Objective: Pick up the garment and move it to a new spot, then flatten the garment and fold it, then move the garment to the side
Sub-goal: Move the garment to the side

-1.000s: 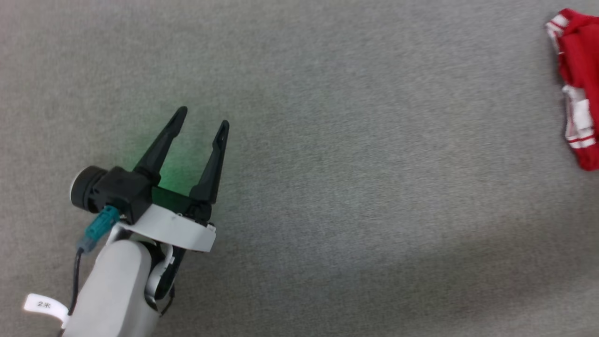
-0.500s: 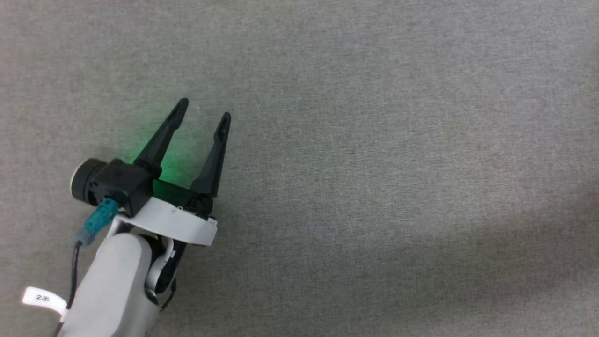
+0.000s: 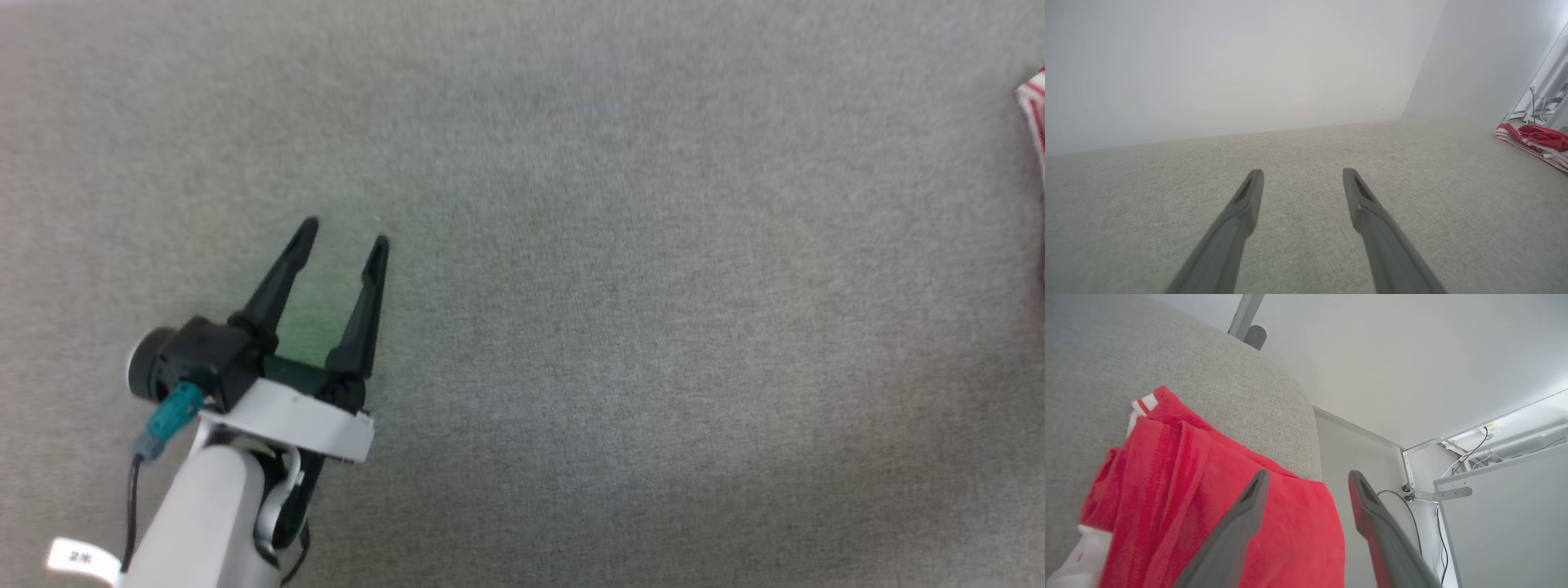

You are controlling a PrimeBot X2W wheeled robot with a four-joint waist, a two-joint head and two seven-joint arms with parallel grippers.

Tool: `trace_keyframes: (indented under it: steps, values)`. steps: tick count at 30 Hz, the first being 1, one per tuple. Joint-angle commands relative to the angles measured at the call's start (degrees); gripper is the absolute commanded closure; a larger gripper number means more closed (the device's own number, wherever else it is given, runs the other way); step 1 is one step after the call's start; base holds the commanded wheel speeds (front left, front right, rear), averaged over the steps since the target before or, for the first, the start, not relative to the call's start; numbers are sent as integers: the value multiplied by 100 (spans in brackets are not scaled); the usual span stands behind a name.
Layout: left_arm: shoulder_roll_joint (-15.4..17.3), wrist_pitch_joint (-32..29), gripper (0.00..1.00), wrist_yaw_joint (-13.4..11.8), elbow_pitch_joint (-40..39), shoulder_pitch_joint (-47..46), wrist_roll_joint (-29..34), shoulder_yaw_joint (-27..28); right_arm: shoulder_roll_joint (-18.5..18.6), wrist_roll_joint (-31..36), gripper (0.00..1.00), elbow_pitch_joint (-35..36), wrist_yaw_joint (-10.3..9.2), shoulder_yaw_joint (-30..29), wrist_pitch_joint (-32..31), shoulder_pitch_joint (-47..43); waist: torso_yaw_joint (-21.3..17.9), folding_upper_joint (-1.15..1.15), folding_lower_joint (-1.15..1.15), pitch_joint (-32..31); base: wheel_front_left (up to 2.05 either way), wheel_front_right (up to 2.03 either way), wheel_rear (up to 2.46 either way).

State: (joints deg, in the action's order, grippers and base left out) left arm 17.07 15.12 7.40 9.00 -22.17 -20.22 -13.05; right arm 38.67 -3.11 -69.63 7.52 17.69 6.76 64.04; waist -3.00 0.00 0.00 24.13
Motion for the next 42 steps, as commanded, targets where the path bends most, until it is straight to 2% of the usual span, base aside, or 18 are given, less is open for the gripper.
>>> trace_keyframes:
  steps: [1, 9, 14, 26, 30, 42]
  values:
    - [-21, -3, 0, 10, 18, 117, -1, 38, -41, -9, 0, -16, -7, -33, 65, -126, 84, 0, 0, -351, 0, 0, 0]
    - [-132, -3, 0, -3, 56, 647, 45, 320, -638, -304, 0, 9, -7, -259, 587, -658, 327, 0, 0, -1078, 0, 0, 0]
    - [-168, -3, 0, -43, 59, 1052, 85, 556, -1007, -590, 0, 357, -7, -348, 814, -1271, 453, 0, 0, -1508, 0, 0, 0]
    - [-205, -3, 0, -148, -262, 2255, 213, 1316, -1713, -964, 0, 2675, -7, -724, 845, -3513, 573, 0, 0, -2414, 0, 0, 0]
    - [-254, -3, 0, -187, -456, 2603, 264, 1603, -1897, -967, 0, 3252, -7, -807, 847, -4082, 561, 0, 0, -2543, 0, 0, 0]
    - [-434, -3, 0, -76, -766, 3174, 494, 2094, -2309, -768, 0, 4661, -7, -1267, 847, -5467, 637, 0, 0, -2807, 0, 0, 0]
